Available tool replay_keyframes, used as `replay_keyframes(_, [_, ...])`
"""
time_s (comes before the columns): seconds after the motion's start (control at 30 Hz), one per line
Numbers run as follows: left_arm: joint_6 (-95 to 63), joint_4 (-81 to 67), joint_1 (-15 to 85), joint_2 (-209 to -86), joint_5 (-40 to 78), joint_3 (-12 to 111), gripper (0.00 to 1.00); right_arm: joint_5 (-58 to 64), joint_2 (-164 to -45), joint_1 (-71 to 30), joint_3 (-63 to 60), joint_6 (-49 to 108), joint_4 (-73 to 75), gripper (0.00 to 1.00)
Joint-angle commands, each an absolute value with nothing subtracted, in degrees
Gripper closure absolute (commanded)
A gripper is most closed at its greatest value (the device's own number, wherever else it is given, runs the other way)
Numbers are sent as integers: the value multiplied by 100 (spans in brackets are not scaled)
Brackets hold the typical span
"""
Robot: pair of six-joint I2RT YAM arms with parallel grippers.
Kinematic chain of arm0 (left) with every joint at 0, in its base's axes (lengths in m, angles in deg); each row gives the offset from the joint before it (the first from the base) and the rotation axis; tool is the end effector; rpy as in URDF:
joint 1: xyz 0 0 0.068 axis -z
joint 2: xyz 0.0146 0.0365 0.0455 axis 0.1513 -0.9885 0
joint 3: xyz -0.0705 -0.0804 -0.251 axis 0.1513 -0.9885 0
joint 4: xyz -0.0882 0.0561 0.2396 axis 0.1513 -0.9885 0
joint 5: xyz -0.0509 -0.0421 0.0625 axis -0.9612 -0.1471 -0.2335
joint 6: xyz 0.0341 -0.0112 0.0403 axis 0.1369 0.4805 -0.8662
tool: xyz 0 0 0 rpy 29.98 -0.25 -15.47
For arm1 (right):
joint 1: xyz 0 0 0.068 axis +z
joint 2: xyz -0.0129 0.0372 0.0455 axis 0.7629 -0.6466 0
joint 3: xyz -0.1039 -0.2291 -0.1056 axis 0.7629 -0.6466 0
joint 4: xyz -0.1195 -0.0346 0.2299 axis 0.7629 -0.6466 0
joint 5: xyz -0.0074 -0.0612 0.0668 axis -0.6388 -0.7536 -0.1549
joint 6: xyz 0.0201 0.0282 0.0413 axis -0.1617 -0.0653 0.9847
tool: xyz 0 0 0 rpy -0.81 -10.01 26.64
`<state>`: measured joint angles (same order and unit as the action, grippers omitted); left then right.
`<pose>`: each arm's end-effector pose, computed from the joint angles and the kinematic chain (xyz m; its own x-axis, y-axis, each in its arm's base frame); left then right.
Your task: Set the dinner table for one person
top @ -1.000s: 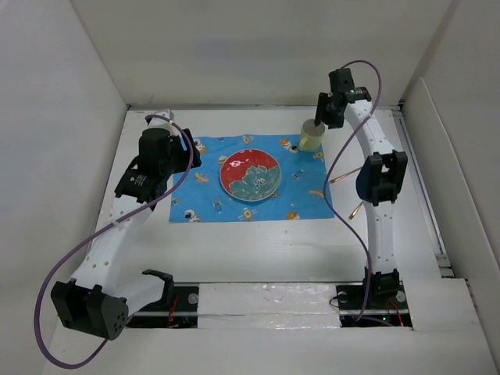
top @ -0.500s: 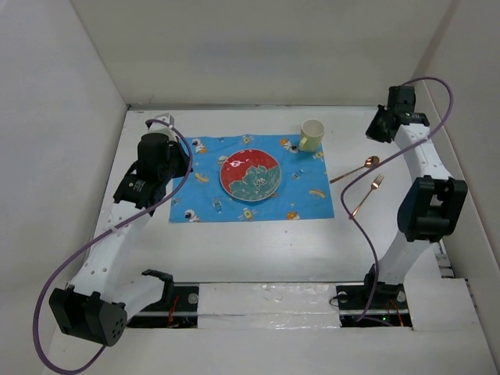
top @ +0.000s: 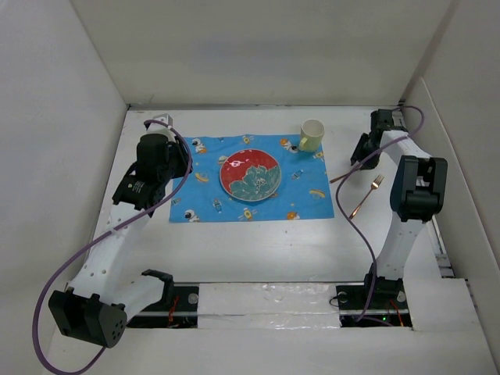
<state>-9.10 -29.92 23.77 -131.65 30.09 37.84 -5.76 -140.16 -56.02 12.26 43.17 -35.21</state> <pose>0.2263 -0.0591 0.3662 -0.3832 -0.2209 -0.8969 0.0959 0.9562 -0.2765 0.4282 -0.0481 0.1915 -0.7977 0.4385 -0.4140 0.4224 0.8962 0.1353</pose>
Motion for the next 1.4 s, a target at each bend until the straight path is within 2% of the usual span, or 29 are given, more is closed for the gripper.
replay_keyframes(0.0, [-961, -2886, 2417, -13022, 3071, 3711, 77, -693, -14153, -5622, 1518, 4362, -3601, 56])
replay_keyframes(0.2, [-952, -2859, 2417, -13022, 3097, 3711, 77, -887, -14382, -5622, 1588, 4309, -3812, 62])
replay_keyframes(0.37, [-952, -2807, 2417, -13057, 3106, 3711, 77, -1072, -14584, -5622, 1738, 4265, -4040, 73])
replay_keyframes(0.4, [-952, -2798, 2417, -13048, 3106, 3711, 77, -1072, -14610, -5622, 1755, 4239, -4102, 75])
replay_keyframes(0.43, [-952, -2798, 2417, -13039, 3124, 3711, 77, -1081, -14619, -5622, 1755, 4230, -4120, 83])
replay_keyframes(0.5, [-952, -2806, 2417, -13022, 3141, 3703, 77, -1089, -14602, -5622, 1729, 4213, -4111, 86])
replay_keyframes(0.6, [-961, -2815, 2417, -12995, 3194, 3668, 77, -1054, -14532, -5622, 1746, 4177, -4050, 100])
replay_keyframes(0.87, [-970, -2877, 2417, -13056, 3054, 3702, 76, -562, -13031, -5298, 1851, 4037, -3381, 100])
replay_keyframes(1.03, [-891, -2842, 2417, -13136, 2896, 3711, 67, -246, -12372, -4597, 1958, 3905, -3400, 100])
replay_keyframes(1.37, [-891, -2763, 2417, -13382, 2746, 3878, 63, 616, -12386, -3040, 1870, 3922, -3426, 100])
